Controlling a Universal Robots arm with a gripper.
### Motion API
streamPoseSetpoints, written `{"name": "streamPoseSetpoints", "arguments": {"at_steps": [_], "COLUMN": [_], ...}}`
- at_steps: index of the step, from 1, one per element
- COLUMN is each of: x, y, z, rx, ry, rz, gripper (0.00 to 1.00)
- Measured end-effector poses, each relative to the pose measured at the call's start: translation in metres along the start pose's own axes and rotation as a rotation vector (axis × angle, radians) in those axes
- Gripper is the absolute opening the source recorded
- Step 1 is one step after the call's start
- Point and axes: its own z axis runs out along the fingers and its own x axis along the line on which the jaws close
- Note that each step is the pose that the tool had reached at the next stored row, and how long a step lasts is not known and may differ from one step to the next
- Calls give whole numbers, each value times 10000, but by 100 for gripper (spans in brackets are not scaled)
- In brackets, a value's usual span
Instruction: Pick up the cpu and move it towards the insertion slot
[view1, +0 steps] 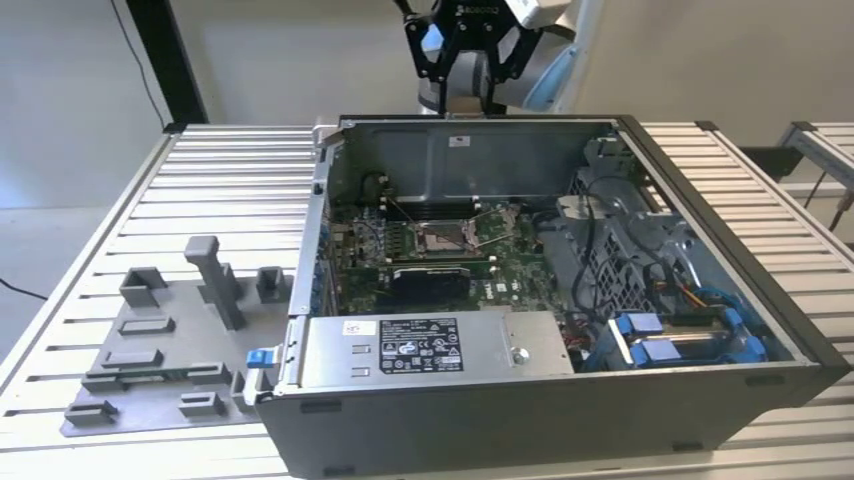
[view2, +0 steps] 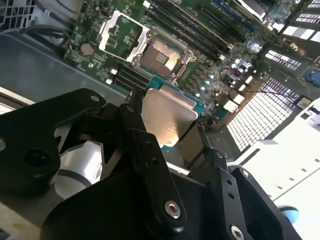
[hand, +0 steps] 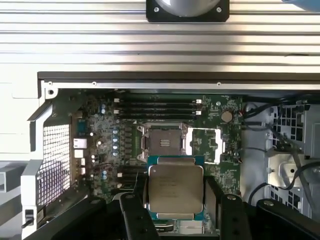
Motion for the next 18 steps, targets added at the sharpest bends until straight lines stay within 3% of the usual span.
{"name": "streamPoseSetpoints", "arguments": {"at_steps": [18], "x": [-2], "y": [32], "z": [28], "rx": [-1], "ry": [-13], "rz": [126], "gripper": [0]}}
